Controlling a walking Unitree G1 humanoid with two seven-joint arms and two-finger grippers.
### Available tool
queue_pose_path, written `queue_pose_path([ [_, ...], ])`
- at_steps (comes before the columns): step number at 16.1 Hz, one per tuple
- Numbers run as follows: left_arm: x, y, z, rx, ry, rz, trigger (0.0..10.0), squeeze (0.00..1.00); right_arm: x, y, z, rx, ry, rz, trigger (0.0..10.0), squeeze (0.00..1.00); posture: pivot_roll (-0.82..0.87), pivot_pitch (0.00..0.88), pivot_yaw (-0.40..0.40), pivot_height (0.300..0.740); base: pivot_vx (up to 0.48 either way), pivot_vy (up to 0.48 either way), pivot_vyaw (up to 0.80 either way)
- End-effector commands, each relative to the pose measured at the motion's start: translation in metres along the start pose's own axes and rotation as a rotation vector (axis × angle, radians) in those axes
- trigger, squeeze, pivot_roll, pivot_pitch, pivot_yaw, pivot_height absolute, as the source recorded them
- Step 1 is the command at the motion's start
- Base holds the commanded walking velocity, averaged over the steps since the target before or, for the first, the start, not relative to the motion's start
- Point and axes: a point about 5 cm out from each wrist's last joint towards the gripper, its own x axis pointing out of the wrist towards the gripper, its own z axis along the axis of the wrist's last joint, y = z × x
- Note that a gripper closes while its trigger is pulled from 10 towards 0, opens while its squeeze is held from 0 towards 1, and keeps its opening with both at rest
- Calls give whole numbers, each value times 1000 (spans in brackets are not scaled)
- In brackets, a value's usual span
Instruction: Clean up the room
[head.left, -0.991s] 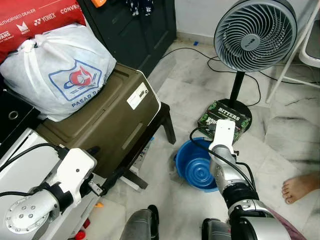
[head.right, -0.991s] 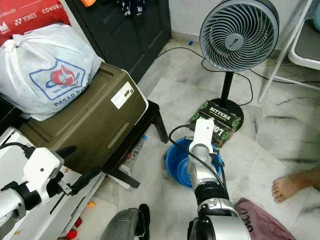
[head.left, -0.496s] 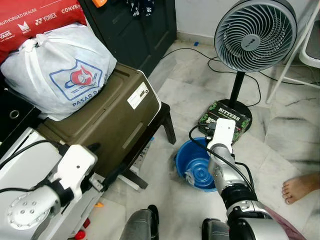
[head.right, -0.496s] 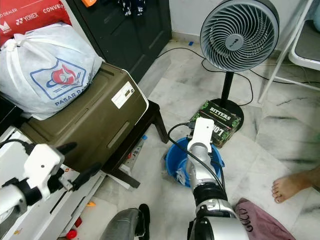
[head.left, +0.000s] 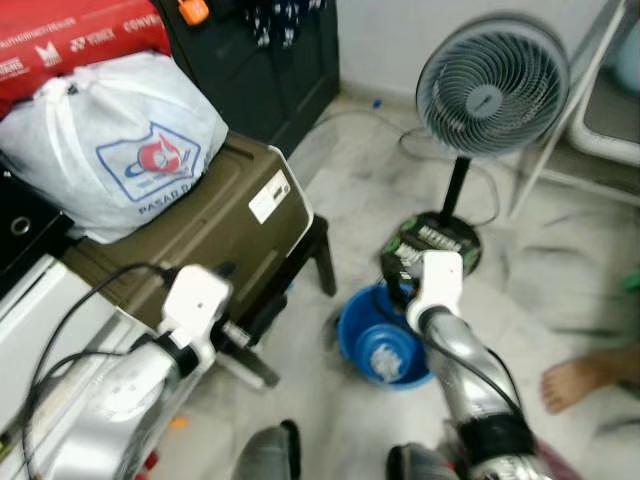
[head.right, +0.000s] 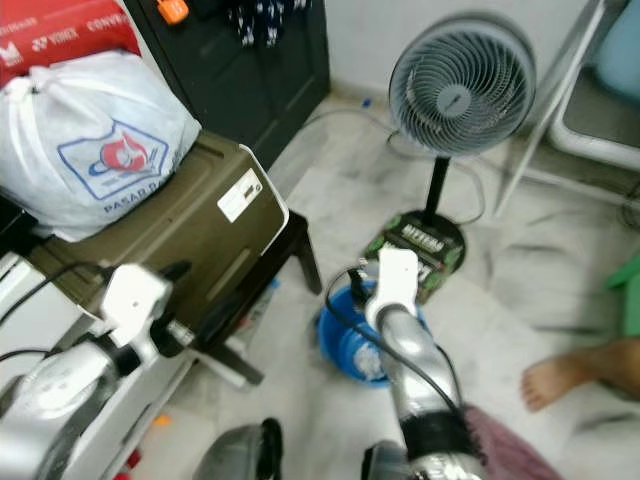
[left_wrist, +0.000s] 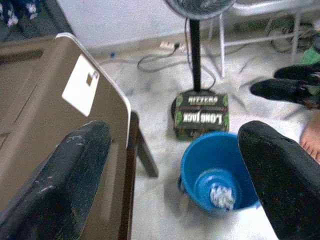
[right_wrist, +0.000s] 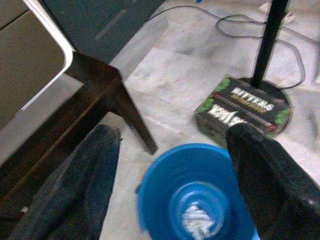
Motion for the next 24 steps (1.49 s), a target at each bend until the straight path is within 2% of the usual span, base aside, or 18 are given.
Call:
queue_pose_path([
  [1, 1, 1, -4, 17, 6, 13, 10000, 0, -4, 6, 5, -16, -9, 54, 10000, 1000, 47, 68, 101, 740, 0, 0, 0],
  [2, 10, 3, -5, 20, -17, 30, 10000, 0, -12, 1, 5, -57, -6, 92, 10000, 1000, 15, 36, 99, 740, 0, 0, 0],
  [4, 28, 7, -1, 40, -67, 74, 10000, 0, -21, 5, 5, -130, 5, 145, 10000, 1000, -17, 0, 90, 740, 0, 0, 0],
  [5, 33, 7, 0, 51, -83, 79, 10000, 0, -23, 2, 7, -179, -3, 133, 10000, 0, -23, 0, 78, 740, 0, 0, 0],
  [7, 41, 8, 3, 76, -122, 131, 10000, 0, -35, 2, 10, -167, -1, 176, 10000, 0, -32, 0, 55, 740, 0, 0, 0],
  [9, 40, 8, -3, 51, -119, 165, 10000, 0, -43, 5, 9, -169, 3, 222, 10000, 0, -31, 0, 60, 740, 0, 0, 0],
  [11, 25, 14, -11, 42, -115, 251, 10000, 0, -48, -9, 26, -156, -113, 127, 10000, 0, -16, 0, 43, 740, 0, 0, 0],
  [12, 22, 14, -13, 44, -112, 257, 10000, 0, -49, -13, 26, -159, -126, 112, 10000, 0, -14, 0, 39, 740, 0, 0, 0],
  [14, 16, 20, -21, 61, -108, 348, 10000, 0, -55, -29, 20, -100, -128, -22, 10000, 0, -14, 0, 30, 740, 0, 0, 0],
  [15, 16, 21, -20, 70, -115, 364, 10000, 0, -56, -30, 20, -90, -130, -40, 10000, 0, -15, 0, 27, 740, 0, 0, 0],
  [16, 25, 21, -15, 67, -128, 400, 10000, 0, -56, -21, 24, -123, -162, -96, 10000, 0, -13, 0, 29, 740, 0, 0, 0],
  [17, 28, 19, -14, 61, -131, 394, 10000, 0, -55, -17, 27, -144, -188, -114, 10000, 0, -22, 0, 35, 740, 0, 0, 0],
  [18, 29, 17, -15, 47, -133, 374, 10000, 0, -53, -15, 29, -116, -210, -116, 10000, 0, -38, 0, 54, 740, 0, 0, 0],
  [20, 26, 16, -34, -83, -69, 416, 10000, 0, -52, -29, 20, -21, -164, -251, 10000, 0, -69, 0, 82, 740, 0, 0, 0],
  [22, 28, 8, -31, -67, -79, 372, 10000, 0, -55, -38, 23, -45, -179, -288, 10000, 0, -69, 0, 73, 740, 0, 0, 0],
  [24, 24, 10, -29, -65, -87, 384, 10000, 0, -62, -39, 25, -3, -191, -265, 10000, 0, -68, 0, 65, 740, 0, 0, 0],
])
